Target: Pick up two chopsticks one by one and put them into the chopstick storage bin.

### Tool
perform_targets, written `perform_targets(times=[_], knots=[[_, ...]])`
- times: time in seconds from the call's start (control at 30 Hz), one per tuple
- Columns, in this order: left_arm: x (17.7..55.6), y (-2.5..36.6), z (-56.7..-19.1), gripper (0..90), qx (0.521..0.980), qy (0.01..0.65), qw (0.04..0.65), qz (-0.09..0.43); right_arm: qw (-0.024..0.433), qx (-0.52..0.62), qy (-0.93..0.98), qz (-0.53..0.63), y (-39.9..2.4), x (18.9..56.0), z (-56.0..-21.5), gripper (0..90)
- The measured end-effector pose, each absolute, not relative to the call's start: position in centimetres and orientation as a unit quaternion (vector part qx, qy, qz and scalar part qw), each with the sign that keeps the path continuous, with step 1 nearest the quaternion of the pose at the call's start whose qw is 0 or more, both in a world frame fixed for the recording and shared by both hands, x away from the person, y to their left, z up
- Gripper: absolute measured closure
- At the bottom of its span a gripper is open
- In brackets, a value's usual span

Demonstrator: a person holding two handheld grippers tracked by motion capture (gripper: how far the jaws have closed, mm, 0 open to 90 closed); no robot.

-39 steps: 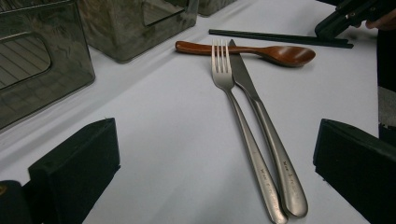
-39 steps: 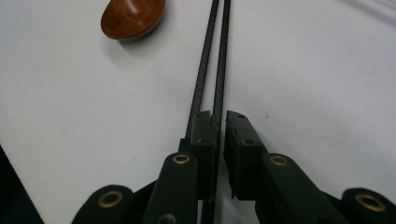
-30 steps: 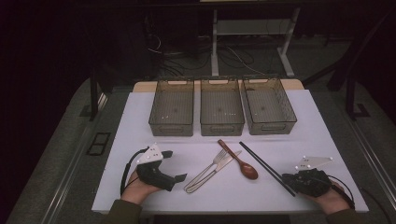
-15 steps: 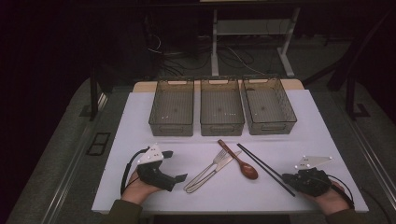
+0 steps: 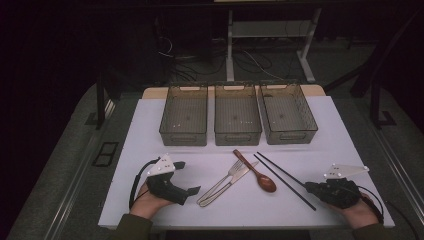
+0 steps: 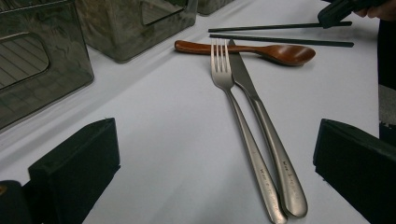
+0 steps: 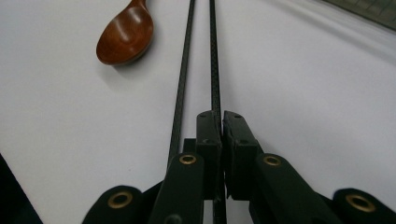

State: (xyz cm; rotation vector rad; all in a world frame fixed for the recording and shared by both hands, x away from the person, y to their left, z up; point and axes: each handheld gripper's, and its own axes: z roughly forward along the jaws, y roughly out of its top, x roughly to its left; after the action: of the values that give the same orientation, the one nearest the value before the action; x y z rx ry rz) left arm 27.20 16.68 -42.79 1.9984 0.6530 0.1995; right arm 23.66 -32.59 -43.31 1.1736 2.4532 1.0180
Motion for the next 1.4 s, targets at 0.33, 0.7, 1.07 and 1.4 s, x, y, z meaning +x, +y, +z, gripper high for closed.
perform_targets(times=[0.33,0.7,1.07,1.4], knots=[[27.2,16.7,-42.8,0.0,0.824,0.269,0.492,0.082,0.123,0.396,0.825,0.384,-33.5,23.3,-42.2,84.7],[27.2,16.6,-42.8,0.0,0.825,0.267,0.491,0.082,0.125,0.393,0.807,0.422,-34.5,23.5,-41.0,84.7],[27.3,16.6,-42.9,0.0,0.825,0.269,0.491,0.082,0.126,0.380,0.797,0.452,-35.4,24.5,-39.1,84.7],[27.4,16.6,-42.9,0.0,0.824,0.270,0.492,0.080,0.131,0.358,0.787,0.485,-35.6,25.6,-36.9,84.7]])
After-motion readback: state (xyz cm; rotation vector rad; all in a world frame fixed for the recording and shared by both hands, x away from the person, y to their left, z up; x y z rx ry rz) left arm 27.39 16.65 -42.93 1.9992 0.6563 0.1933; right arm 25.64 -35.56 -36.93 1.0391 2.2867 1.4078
